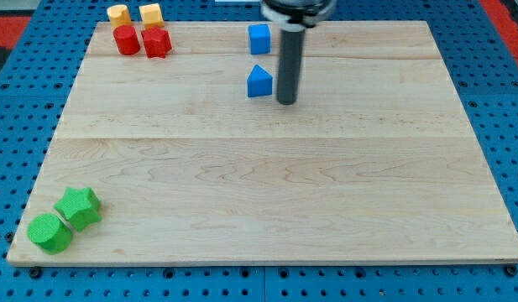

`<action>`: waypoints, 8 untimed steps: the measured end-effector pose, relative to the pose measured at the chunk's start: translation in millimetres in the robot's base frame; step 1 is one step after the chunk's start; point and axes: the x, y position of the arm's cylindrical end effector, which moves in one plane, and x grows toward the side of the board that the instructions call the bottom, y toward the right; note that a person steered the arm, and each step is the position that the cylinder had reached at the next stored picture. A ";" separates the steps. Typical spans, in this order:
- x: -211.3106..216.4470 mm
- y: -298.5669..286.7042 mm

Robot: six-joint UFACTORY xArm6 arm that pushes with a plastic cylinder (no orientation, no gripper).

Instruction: Move blue triangle near the blue cube

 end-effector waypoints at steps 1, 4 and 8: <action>-51.4 -3.7; -25.0 -21.8; 156.7 -37.5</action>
